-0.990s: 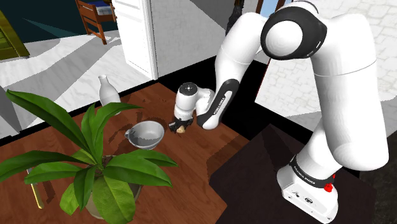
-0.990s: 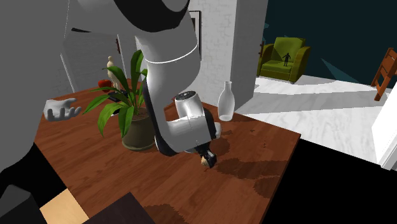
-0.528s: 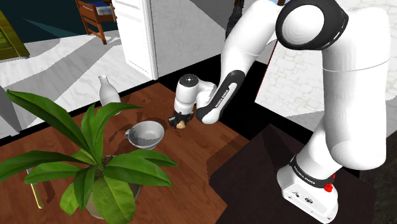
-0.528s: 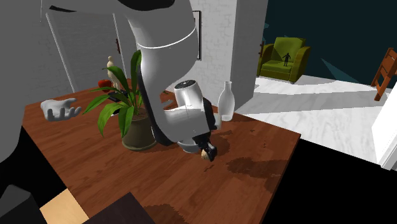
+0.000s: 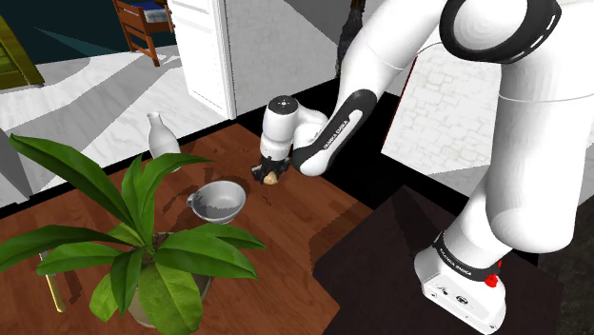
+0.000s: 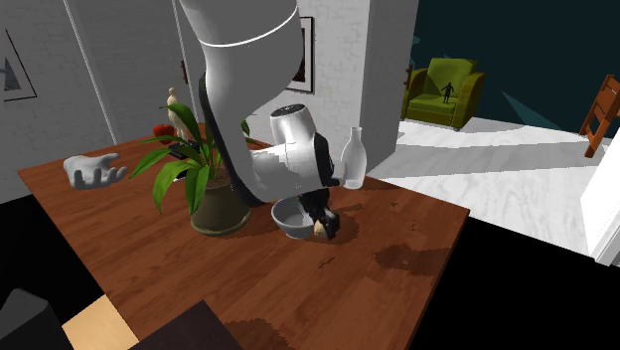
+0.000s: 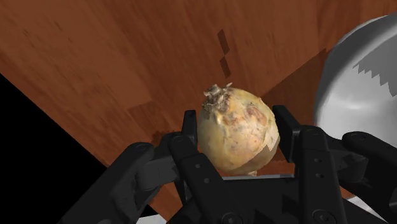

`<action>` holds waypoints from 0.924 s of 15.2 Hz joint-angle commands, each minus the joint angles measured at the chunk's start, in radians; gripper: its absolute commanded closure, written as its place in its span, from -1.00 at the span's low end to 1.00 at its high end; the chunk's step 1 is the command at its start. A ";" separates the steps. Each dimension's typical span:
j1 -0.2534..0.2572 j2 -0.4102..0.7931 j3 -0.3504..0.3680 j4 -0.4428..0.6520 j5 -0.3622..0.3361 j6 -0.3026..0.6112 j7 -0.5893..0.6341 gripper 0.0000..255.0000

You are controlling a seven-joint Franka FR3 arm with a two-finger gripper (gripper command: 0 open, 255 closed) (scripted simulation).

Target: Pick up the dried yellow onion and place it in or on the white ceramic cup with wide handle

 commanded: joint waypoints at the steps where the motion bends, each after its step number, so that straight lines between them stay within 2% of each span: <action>1: -0.013 -0.025 0.017 -0.006 0.020 -0.020 -0.021 1.00; 6: -0.039 -0.083 0.052 -0.017 0.070 -0.066 -0.070 1.00; 14: 0.090 0.081 0.082 0.258 0.082 -0.213 0.033 1.00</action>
